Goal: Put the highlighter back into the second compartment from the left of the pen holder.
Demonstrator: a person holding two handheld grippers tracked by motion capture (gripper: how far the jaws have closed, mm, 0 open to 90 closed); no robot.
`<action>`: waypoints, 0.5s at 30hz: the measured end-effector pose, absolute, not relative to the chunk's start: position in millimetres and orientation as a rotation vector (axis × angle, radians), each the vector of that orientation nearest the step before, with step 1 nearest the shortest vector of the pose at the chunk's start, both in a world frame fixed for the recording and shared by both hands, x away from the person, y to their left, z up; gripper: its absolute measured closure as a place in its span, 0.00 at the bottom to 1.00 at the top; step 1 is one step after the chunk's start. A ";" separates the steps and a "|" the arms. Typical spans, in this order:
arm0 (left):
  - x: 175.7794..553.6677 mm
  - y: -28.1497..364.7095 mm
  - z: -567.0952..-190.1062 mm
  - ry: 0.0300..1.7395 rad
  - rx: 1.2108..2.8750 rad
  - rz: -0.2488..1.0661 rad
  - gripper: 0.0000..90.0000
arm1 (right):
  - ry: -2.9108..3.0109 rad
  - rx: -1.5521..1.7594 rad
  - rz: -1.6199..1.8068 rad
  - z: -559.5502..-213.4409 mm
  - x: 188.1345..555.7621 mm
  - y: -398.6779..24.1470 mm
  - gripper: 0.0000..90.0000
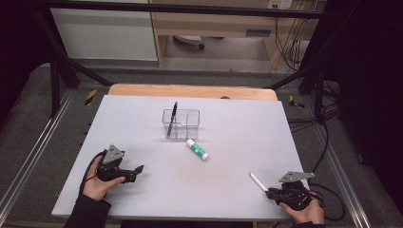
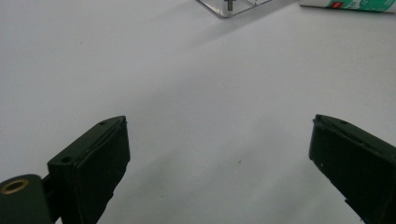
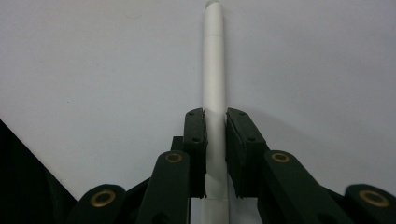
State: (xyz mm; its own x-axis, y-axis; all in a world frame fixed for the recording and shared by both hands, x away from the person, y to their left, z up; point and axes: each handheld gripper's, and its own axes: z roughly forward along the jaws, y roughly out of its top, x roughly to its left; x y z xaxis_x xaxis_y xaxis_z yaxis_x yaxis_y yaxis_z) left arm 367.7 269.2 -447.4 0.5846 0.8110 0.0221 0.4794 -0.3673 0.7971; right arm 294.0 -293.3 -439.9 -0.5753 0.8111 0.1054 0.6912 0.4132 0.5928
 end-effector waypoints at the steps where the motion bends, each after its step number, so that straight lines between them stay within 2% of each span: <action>1: 367.6 269.3 -447.3 1.025 2.030 0.538 0.05 | 2.469 1.333 0.893 -439.9 294.2 -293.5 0.88; 15: 366.9 269.2 -445.8 1.016 2.028 0.534 0.05 | 2.462 1.303 0.932 -427.6 301.4 -290.1 0.88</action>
